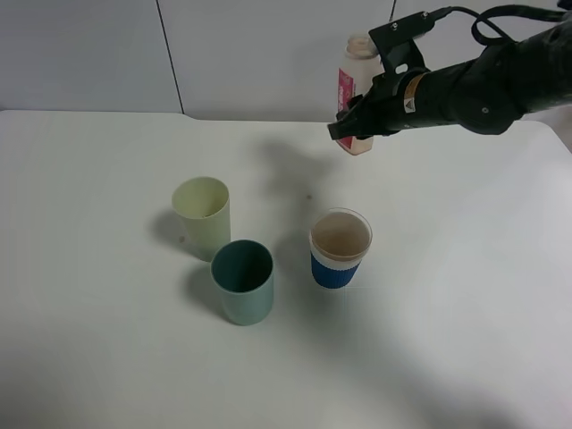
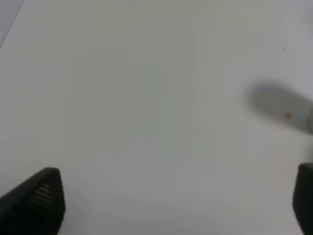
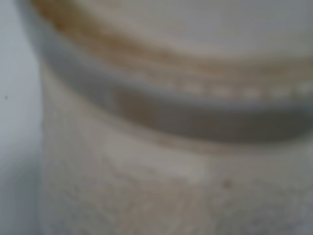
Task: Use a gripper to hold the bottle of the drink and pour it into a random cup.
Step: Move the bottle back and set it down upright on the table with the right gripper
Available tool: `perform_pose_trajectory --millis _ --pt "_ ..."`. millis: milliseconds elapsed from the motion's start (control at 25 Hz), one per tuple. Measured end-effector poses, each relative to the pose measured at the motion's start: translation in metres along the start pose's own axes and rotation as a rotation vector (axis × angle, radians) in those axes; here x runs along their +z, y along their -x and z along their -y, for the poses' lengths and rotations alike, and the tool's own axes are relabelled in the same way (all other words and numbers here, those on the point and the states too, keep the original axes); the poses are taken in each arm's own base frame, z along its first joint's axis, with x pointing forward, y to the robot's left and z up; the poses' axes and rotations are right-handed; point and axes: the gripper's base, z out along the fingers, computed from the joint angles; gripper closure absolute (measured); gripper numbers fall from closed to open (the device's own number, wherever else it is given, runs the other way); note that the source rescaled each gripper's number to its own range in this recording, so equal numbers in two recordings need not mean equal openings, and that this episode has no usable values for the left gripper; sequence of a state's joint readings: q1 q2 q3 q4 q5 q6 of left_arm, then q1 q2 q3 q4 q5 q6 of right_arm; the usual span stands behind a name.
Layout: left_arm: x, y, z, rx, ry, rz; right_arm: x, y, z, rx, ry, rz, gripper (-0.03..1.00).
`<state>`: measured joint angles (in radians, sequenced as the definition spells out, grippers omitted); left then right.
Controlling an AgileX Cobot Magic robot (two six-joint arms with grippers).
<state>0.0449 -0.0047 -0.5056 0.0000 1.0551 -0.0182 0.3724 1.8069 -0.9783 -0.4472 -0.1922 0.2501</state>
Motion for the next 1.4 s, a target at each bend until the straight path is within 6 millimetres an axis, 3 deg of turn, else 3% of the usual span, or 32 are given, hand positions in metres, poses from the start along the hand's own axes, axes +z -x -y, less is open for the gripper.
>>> perform_pose_trajectory --millis 320,560,1400 --pt "0.000 0.000 0.000 0.000 0.000 0.000 0.006 -0.014 0.008 0.015 -0.064 0.066 0.96" --pt "0.000 0.000 0.000 0.000 0.000 0.000 0.021 -0.034 0.014 0.026 -0.074 0.019 0.96" --pt "0.000 0.000 0.000 0.000 0.000 0.000 0.053 -0.071 0.009 0.036 -0.057 0.021 0.97"
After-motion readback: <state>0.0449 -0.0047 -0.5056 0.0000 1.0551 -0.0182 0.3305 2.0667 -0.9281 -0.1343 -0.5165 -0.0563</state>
